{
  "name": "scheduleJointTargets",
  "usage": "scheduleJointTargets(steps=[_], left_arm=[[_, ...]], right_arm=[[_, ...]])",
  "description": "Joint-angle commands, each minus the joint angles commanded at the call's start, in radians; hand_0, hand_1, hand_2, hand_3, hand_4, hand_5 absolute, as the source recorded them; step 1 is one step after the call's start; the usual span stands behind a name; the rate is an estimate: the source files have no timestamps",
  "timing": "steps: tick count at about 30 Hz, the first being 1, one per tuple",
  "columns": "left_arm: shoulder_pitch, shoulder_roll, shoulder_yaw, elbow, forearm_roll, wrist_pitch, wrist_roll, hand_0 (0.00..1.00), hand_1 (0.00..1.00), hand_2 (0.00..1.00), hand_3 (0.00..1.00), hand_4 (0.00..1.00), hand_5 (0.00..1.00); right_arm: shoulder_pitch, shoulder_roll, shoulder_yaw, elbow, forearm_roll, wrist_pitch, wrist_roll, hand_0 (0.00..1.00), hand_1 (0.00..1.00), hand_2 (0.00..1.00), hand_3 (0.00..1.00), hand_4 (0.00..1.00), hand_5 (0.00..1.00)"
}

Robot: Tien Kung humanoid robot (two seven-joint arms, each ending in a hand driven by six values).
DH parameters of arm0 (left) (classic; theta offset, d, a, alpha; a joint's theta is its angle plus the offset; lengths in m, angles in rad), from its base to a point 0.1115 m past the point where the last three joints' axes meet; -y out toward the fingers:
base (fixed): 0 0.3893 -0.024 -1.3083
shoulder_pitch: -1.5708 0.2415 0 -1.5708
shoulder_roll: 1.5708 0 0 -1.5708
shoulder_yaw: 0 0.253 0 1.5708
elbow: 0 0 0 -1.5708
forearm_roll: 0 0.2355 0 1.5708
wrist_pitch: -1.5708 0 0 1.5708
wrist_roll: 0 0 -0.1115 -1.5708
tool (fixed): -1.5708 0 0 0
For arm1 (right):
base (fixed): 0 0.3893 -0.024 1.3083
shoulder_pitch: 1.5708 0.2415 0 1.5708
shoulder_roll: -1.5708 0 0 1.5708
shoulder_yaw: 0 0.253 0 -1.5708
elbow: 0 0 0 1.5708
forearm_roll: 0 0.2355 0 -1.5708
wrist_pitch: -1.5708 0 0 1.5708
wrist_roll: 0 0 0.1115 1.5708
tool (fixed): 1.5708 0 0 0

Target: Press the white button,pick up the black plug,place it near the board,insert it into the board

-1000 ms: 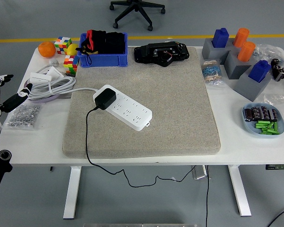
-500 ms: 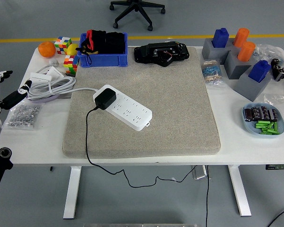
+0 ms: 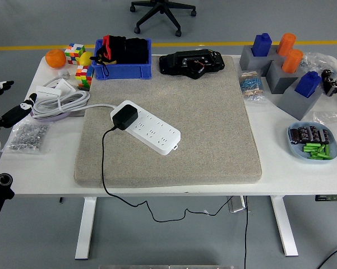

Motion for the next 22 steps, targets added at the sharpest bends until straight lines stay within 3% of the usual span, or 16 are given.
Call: scheduleJointTargets(steps=[22], left_arm=[[-0.003,-0.001,0.000,-0.001,-0.005,-0.006,-0.003,0.887,0.891,0.842,0.812,0.813,0.470]], right_arm=[[0.005,-0.006,-0.002,0.004,-0.003,0.001,0.002,0.655,0.622,0.652,0.613,0.665,0.406]])
